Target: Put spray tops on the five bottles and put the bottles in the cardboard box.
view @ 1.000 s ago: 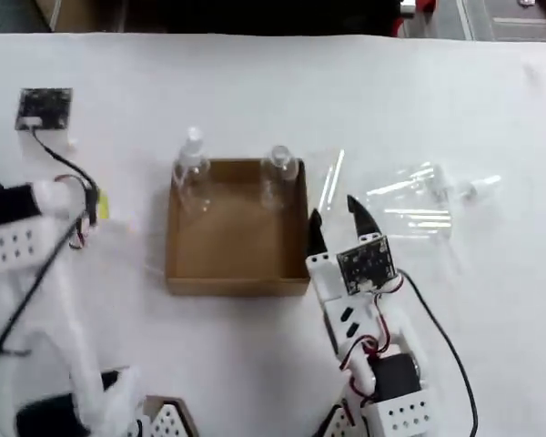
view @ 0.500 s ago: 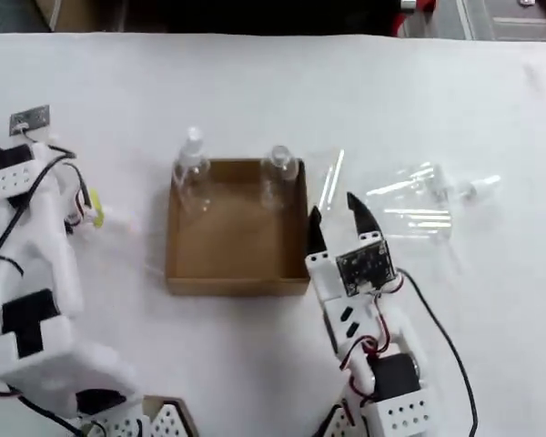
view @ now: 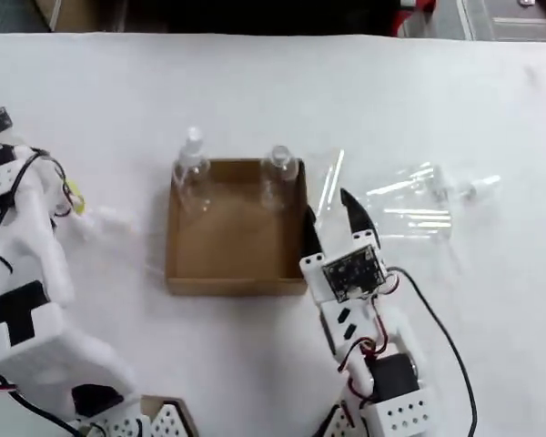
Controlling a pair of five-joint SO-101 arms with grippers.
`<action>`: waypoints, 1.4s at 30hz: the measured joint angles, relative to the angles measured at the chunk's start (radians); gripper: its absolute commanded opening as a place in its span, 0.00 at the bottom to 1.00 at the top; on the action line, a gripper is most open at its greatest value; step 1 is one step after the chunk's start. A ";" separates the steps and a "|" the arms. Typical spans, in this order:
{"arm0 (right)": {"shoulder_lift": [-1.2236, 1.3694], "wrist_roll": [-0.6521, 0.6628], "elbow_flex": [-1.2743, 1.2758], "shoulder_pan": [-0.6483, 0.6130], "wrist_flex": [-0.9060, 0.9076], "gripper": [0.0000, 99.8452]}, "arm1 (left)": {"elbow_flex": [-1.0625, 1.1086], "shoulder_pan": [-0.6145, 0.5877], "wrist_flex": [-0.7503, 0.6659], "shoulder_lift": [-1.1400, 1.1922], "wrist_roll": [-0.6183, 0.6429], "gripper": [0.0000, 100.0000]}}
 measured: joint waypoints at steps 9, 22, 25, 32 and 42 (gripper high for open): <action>0.000 0.000 0.000 0.000 0.000 0.16 | 0.118 0.000 -0.201 0.000 0.094 0.16; 0.000 0.000 0.000 0.000 0.000 0.16 | 0.138 0.031 -0.215 0.068 0.095 0.15; 0.000 0.000 0.000 0.000 0.000 0.16 | 0.138 0.032 -0.215 0.068 0.095 0.15; 0.000 0.000 0.000 0.000 0.000 0.16 | 0.138 0.032 -0.215 0.068 0.095 0.15; 0.000 0.000 0.000 0.000 0.000 0.16 | 0.138 0.032 -0.215 0.068 0.095 0.04</action>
